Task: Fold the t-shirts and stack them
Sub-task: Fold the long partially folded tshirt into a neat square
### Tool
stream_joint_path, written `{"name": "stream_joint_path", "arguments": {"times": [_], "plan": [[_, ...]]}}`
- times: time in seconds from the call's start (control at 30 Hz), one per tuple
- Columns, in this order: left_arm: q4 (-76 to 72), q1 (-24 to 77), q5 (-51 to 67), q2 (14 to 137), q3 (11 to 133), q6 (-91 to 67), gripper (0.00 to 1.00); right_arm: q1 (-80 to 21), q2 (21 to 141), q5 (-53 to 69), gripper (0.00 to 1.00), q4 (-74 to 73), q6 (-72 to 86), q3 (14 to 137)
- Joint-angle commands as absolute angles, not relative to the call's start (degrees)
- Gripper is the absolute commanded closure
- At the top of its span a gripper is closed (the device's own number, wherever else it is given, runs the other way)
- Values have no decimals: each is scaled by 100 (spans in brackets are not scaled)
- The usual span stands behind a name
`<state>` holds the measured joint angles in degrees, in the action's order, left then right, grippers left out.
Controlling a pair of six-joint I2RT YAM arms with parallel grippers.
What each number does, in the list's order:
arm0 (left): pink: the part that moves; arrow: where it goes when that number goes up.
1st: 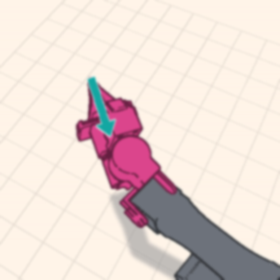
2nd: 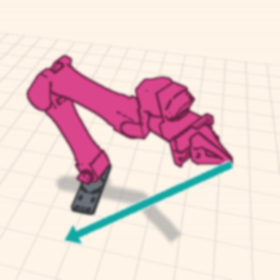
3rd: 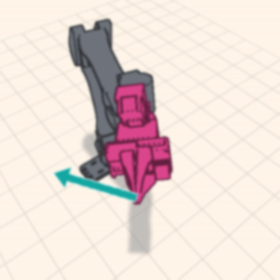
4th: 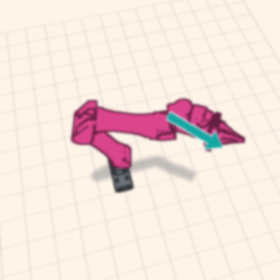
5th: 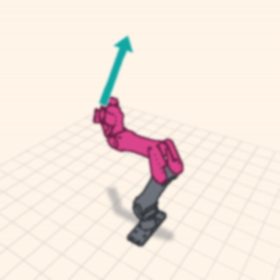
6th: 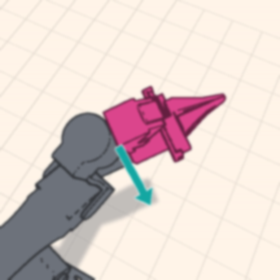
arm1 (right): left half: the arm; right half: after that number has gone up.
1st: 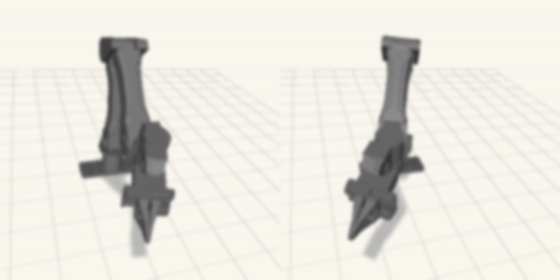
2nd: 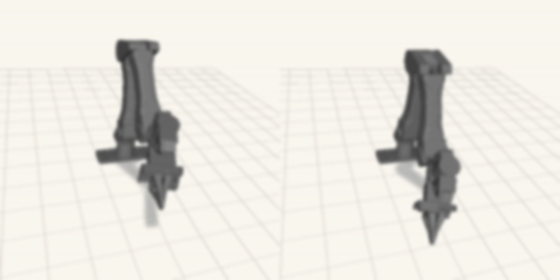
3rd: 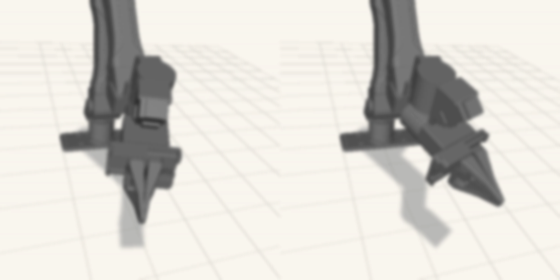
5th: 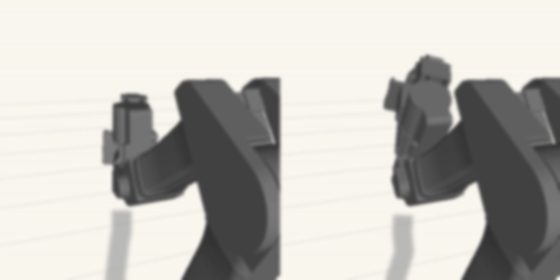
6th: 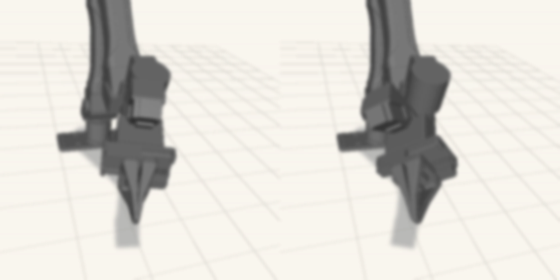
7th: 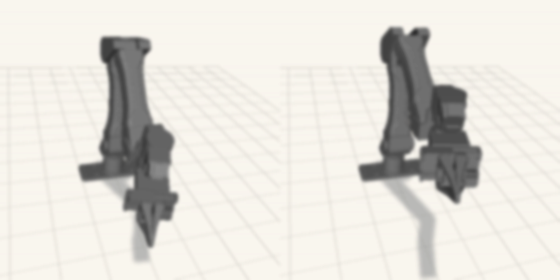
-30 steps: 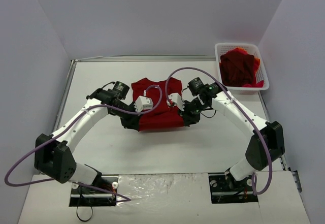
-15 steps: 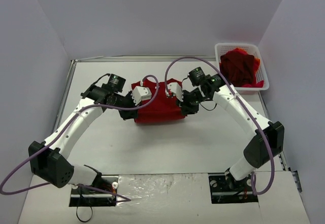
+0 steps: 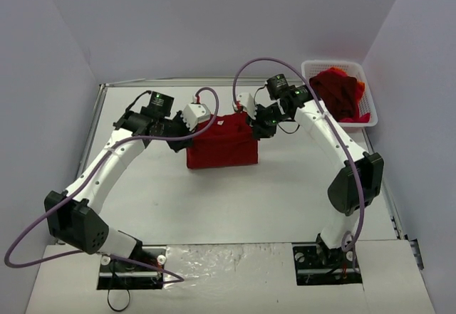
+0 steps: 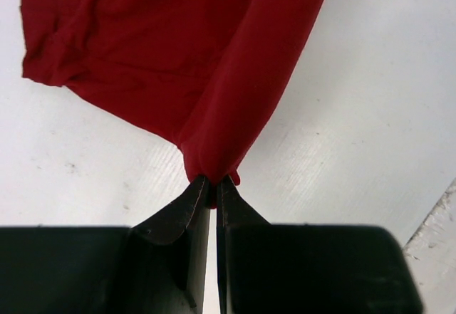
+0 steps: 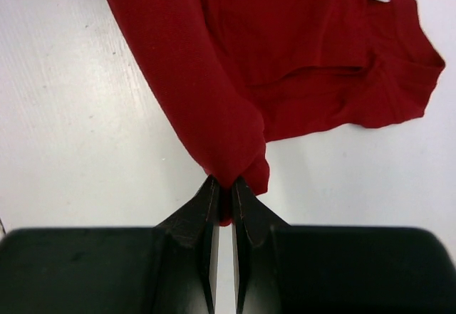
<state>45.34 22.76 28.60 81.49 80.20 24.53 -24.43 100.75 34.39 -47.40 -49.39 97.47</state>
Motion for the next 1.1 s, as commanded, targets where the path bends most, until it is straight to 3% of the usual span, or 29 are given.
{"name": "stream_joint_path", "arguments": {"times": [0.0,1.07], "plan": [[4324,2145,2602,8235,8455,2338,98,-2347,10370,3507,100,-4825,-4983,10308],[3516,1582,2250,10915,10290,2356,98,-1776,13358,3410,100,-3947,-4694,13095]]}}
